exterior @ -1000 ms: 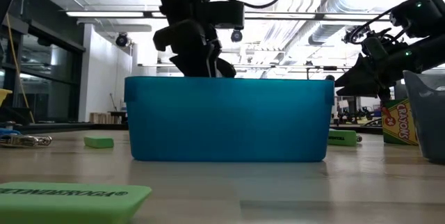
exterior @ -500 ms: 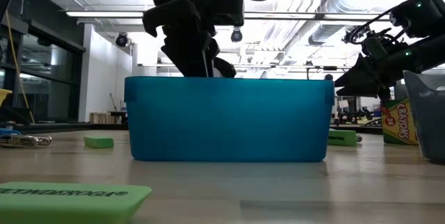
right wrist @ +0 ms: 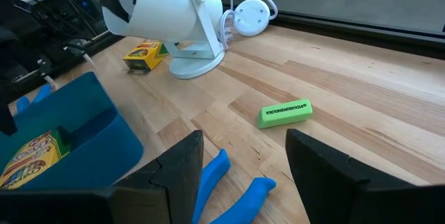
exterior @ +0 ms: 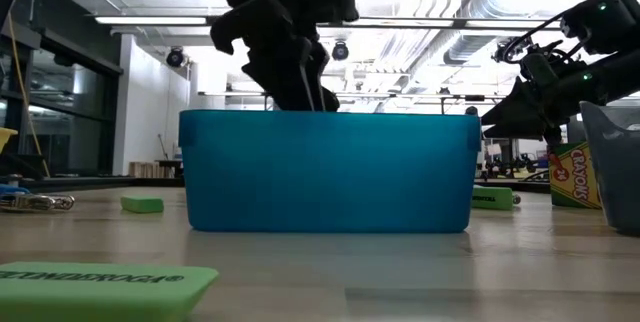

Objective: Pick & Place School Supplies
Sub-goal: Put the yellow crayon box into the blue bin

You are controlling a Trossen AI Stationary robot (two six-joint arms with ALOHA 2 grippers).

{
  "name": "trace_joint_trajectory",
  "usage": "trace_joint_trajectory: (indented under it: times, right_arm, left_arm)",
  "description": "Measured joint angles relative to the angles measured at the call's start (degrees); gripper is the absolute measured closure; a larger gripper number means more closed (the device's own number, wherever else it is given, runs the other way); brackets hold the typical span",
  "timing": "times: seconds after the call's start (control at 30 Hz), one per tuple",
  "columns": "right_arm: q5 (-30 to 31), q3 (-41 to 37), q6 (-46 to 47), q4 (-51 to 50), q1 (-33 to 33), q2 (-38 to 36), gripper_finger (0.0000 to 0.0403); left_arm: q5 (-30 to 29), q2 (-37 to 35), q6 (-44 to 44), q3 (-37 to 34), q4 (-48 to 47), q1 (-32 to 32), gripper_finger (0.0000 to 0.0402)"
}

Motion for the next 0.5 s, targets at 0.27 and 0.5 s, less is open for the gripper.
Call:
trace_joint_trajectory:
  times: [0.27, 0.5]
  right_arm:
    - [0.01, 0.01, 0.00, 0.01, 0.00, 0.01, 0.0206]
    - [0.00, 0.01, 0.00, 0.02, 0.00, 0.00, 0.0206]
  left_arm:
    - [-0.01, -3.55, -0.25, 0.00, -1.70, -0.06, 0.0218]
    - [-0.39, -7.47, -1.06, 0.02, -6.44, -0.08, 0.0218]
